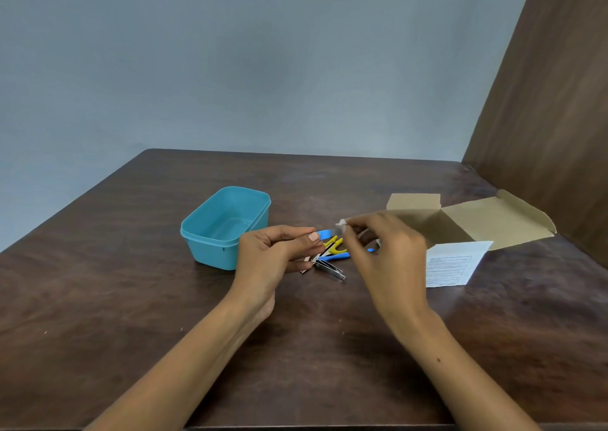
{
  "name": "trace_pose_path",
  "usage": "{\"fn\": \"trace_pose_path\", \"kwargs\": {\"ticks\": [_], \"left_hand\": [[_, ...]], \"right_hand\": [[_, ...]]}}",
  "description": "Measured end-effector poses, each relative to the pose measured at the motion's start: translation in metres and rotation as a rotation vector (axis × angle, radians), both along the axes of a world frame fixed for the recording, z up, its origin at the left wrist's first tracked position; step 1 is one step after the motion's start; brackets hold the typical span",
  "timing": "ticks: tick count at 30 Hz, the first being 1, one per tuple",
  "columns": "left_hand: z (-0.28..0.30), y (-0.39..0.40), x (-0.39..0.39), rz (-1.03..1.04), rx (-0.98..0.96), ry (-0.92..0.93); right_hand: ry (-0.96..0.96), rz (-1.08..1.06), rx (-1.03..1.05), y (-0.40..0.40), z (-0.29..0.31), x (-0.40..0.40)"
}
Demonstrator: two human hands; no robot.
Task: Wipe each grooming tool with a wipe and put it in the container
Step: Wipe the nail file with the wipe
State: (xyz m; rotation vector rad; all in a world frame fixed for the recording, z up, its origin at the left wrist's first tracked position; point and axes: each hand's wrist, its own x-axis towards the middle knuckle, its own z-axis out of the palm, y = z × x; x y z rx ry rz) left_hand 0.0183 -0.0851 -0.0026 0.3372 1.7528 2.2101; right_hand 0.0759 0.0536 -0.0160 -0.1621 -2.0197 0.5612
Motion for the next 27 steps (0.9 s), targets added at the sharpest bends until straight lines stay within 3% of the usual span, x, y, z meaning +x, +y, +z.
{"fn": "trace_pose_path", "kwargs": {"ticks": [5, 12, 15, 19, 27], "left_hand": [[0.0, -0.001, 0.0, 0.001, 0.014, -0.004], [-0.001, 0.0, -0.002, 0.002, 0.013, -0.021], [-0.001, 0.0, -0.002, 0.014, 0.027, -0.026], [-0.001, 0.001, -0.001, 0.01, 0.034, -0.016], [0.001, -0.001, -0.001, 0.02, 0.052, -0.04]], "right_hand": [[-0.053, 0.004, 0.058, -0.005, -0.004, -0.004], [-0.045, -0.082, -0.061, 0.015, -0.002, -0.005], [0.032, -0.036, 0.005, 0.005, 0.0, -0.002], [-0.046, 0.01, 0.11, -0.008, -0.005, -0.004], [-0.03, -0.054, -0.003, 0.016, -0.006, -0.007]]}}
